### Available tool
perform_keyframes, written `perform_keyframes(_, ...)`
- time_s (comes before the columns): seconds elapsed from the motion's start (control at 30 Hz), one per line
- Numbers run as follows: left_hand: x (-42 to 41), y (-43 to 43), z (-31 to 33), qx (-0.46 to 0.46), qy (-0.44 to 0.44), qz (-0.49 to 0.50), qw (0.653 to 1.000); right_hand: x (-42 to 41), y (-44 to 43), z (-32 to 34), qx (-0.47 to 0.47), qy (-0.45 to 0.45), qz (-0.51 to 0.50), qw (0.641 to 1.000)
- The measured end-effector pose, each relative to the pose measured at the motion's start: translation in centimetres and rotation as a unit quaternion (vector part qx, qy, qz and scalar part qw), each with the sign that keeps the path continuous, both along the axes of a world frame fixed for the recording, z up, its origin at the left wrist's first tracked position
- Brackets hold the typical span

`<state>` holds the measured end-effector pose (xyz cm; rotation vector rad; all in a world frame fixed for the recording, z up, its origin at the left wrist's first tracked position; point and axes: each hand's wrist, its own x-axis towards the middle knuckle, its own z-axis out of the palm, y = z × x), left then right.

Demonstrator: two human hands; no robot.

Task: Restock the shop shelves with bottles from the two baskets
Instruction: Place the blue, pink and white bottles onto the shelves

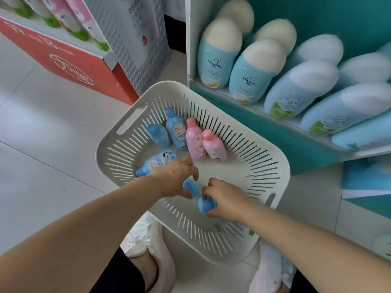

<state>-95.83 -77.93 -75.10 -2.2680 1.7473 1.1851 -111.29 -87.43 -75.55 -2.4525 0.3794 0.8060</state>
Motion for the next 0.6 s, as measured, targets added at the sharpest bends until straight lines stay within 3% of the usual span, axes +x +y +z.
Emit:
perform_keyframes(0.23,-0.7,-0.2,-1.5,0.048,0.000,-0.014,0.999,-0.1,0.1,-0.5,-0.012,-0.004,-0.029,1.000)
perform_keyframes(0.6,0.6,-0.8,-0.1,-0.032,-0.020,0.065,0.997,0.2,-2.0,2.0,-0.039,-0.062,-0.024,0.997)
